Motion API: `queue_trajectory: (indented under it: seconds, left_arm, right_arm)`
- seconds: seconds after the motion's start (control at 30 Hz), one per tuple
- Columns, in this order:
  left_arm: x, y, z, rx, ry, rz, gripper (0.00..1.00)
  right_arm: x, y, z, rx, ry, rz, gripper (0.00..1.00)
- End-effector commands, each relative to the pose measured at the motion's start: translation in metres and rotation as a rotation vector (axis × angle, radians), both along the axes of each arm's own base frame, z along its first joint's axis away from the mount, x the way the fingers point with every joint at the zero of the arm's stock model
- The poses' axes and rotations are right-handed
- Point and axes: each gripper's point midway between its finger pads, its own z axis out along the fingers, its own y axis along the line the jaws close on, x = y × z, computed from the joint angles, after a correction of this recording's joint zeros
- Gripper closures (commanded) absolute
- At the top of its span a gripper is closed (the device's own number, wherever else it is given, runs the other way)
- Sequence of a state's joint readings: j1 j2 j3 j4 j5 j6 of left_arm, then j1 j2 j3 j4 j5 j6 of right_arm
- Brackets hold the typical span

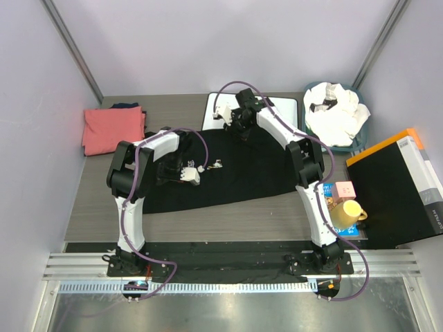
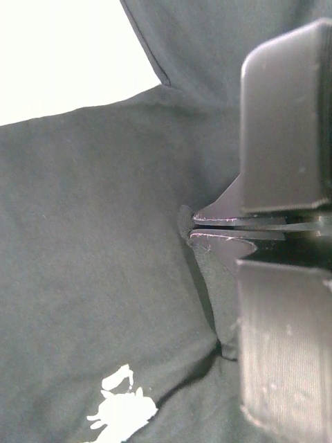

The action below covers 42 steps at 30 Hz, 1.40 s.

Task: Fold and stack the t-shirts
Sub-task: Fold the flattened tshirt in 1/3 of the way

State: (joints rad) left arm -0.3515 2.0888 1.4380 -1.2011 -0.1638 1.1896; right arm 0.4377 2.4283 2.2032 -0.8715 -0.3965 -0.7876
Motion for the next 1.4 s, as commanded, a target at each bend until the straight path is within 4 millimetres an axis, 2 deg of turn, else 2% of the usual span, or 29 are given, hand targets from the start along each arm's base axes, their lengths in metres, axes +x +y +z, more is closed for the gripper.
queue_trajectory:
  seconds: [0.0,0.07,0.1,0.2,0.23,0.3,0.33,0.4,0.43,0.47,0.53,0.57,0.67,0.7,0.8,0.97,1.13,1.37]
  left_arm:
    - [0.010,-0.016,-0.017,-0.084,-0.010,-0.004,1.00]
    - [0.010,-0.016,-0.017,-0.083,-0.012,-0.004,1.00]
    - [0.010,-0.016,-0.017,-0.083,-0.014,-0.002,1.00]
    - [0.009,-0.016,-0.016,-0.084,-0.013,0.000,1.00]
    - [0.008,-0.016,-0.017,-0.083,-0.012,0.003,1.00]
    - [0.008,-0.015,-0.017,-0.080,-0.013,0.004,1.00]
    - [0.008,-0.015,-0.017,-0.077,-0.013,0.005,1.00]
    - [0.008,-0.015,-0.016,-0.078,-0.016,0.008,1.00]
    - [0.009,-0.016,-0.015,-0.080,-0.020,0.010,1.00]
    - [0.009,-0.016,-0.014,-0.082,-0.020,0.010,1.00]
    - [0.010,-0.016,-0.013,-0.083,-0.024,0.011,1.00]
    - [0.010,-0.016,-0.013,-0.083,-0.024,0.011,1.00]
    - [0.010,-0.016,-0.014,-0.082,-0.024,0.008,1.00]
    - [0.010,-0.016,-0.014,-0.083,-0.024,0.005,1.00]
    - [0.011,-0.017,-0.014,-0.087,-0.024,0.004,1.00]
    - [0.011,-0.015,-0.012,-0.078,-0.022,-0.009,1.00]
    - [0.010,-0.012,-0.006,-0.066,-0.021,-0.016,1.00]
    - [0.010,-0.010,-0.002,-0.050,-0.014,-0.017,1.00]
  right_arm:
    - [0.021,0.017,0.056,0.072,-0.157,0.008,0.97]
    - [0.027,0.017,0.050,0.047,-0.177,-0.008,0.80]
    - [0.028,0.017,0.049,0.042,-0.182,-0.011,0.62]
    - [0.034,0.013,0.051,0.028,-0.214,-0.038,0.47]
    - [0.038,0.012,0.057,0.029,-0.242,-0.050,0.46]
    - [0.045,0.005,0.062,0.009,-0.282,-0.099,0.46]
    - [0.051,0.003,0.072,0.013,-0.326,-0.122,0.46]
    - [0.062,-0.011,0.082,-0.006,-0.366,-0.179,0.52]
    - [0.066,-0.018,0.087,-0.013,-0.382,-0.201,0.56]
    - [0.071,-0.031,0.095,-0.027,-0.398,-0.243,0.68]
    - [0.071,-0.048,0.095,-0.044,-0.385,-0.275,0.81]
    - [0.073,-0.063,0.097,-0.054,-0.379,-0.293,0.79]
    - [0.059,-0.087,0.081,-0.121,-0.300,-0.271,0.63]
    - [0.058,-0.102,0.076,-0.125,-0.265,-0.292,0.61]
    - [0.059,-0.128,0.062,-0.093,-0.190,-0.370,0.59]
    - [0.059,-0.144,0.042,-0.028,-0.089,-0.435,0.58]
    - [0.057,-0.155,0.032,0.100,0.048,-0.472,0.54]
    - [0.029,-0.160,0.011,0.149,0.216,-0.467,0.52]
